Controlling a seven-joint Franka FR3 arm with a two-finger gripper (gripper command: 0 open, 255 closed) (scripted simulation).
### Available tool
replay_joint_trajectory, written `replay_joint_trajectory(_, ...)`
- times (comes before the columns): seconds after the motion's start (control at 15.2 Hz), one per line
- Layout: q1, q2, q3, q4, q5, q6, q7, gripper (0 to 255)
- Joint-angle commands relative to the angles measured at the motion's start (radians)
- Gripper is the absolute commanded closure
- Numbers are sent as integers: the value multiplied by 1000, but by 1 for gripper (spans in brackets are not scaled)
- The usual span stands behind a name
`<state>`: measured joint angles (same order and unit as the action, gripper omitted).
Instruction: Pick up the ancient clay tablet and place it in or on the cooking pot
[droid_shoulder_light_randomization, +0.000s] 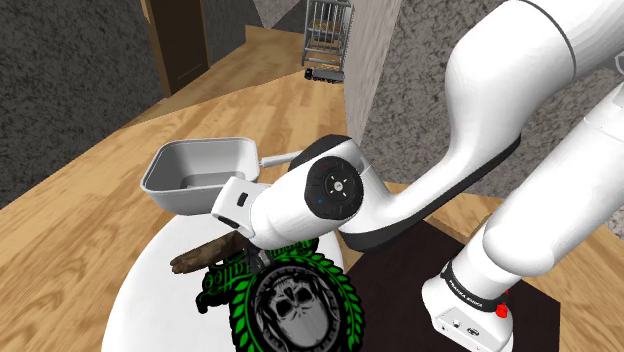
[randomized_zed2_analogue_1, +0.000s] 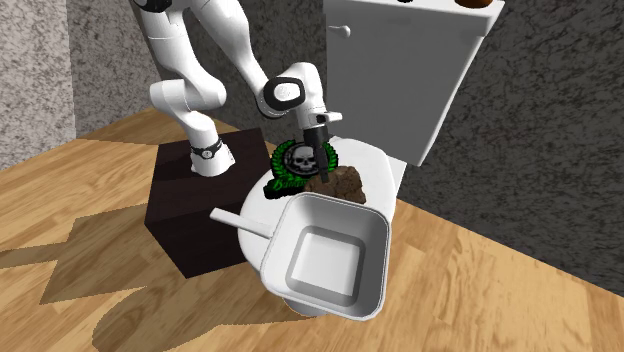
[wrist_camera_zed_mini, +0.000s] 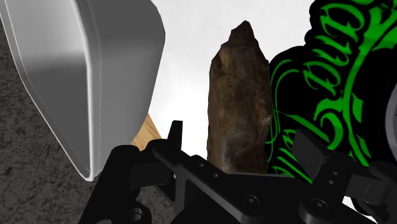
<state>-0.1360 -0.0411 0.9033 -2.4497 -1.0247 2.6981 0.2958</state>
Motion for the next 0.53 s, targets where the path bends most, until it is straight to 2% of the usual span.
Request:
replay_joint_trajectory(0.0, 0, 0, 0, 0, -1, 0, 0, 0)
replay_joint_trajectory(0.07, 0, 0, 0, 0, 0, 0, 0, 0)
replay_joint_trajectory(0.13, 0, 0, 0, 0, 0, 0, 0, 255)
replay_joint_trajectory(0.46, 0, 0, 0, 0, -1, 0, 0, 255)
